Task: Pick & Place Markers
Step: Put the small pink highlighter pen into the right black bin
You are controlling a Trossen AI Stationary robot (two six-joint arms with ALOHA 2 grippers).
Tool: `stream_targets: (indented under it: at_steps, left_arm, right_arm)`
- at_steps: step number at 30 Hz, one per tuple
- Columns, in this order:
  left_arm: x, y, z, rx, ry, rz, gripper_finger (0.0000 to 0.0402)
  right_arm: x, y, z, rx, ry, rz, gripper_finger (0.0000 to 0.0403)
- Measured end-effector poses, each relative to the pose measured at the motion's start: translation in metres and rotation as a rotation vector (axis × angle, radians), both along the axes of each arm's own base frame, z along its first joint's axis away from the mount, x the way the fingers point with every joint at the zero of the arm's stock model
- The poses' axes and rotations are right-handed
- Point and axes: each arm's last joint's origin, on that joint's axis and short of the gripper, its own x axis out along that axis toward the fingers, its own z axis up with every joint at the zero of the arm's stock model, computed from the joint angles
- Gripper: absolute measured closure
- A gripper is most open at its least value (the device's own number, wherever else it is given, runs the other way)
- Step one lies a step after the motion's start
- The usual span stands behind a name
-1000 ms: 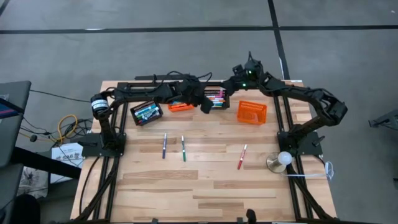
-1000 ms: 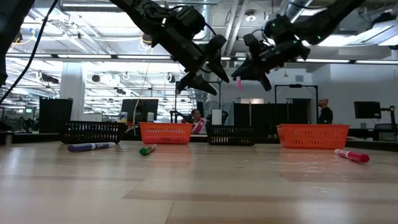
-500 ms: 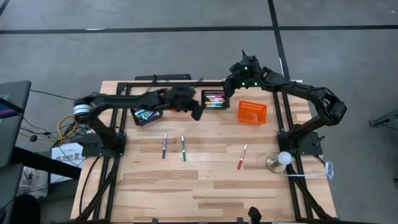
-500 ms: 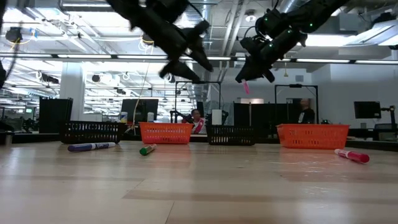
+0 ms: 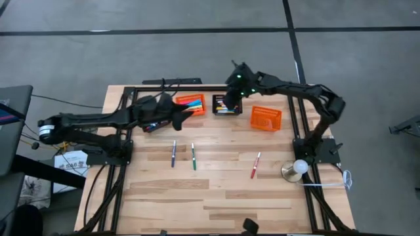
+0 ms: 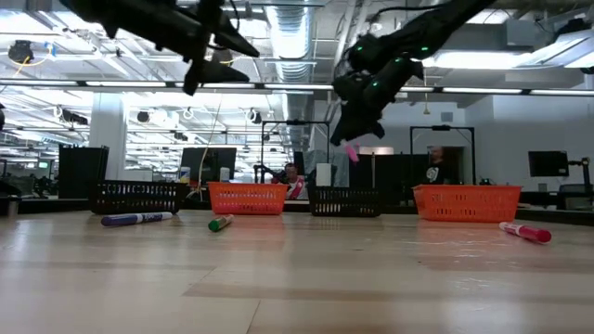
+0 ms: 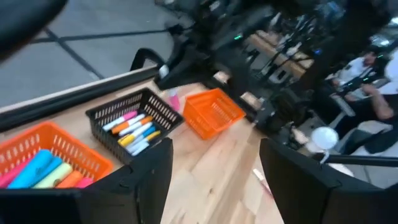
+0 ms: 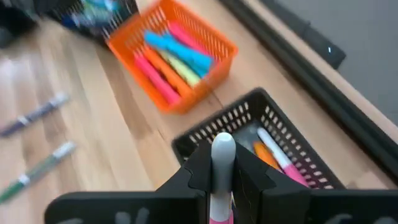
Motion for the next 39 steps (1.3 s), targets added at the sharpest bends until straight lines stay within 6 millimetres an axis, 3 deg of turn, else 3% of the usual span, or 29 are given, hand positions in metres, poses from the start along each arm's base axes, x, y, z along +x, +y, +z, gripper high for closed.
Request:
stream_targets:
  at_steps: [8,16,27,39]
  left_arm:
    - [-0.015,-0.007,-0.005,0.004,-0.049,-0.011,0.0164]
    - [-0.015,-0.007,-0.006,0.012,-0.046,-0.014,0.0164]
    - [-0.015,-0.007,-0.006,0.015,-0.049,-0.014,0.0164]
    - [-0.015,-0.007,-0.005,0.016,-0.056,-0.014,0.0164]
  right_arm:
    - [0.031,-0.023,-0.006,0.0,0.266,0.109,0.0376]
    - [0.046,-0.032,-0.031,0.01,0.421,0.202,0.0374]
    - [0.053,-0.032,-0.05,-0.034,0.483,0.265,0.0366]
    - [0.055,-0.03,-0.05,-0.056,0.475,0.294,0.0321]
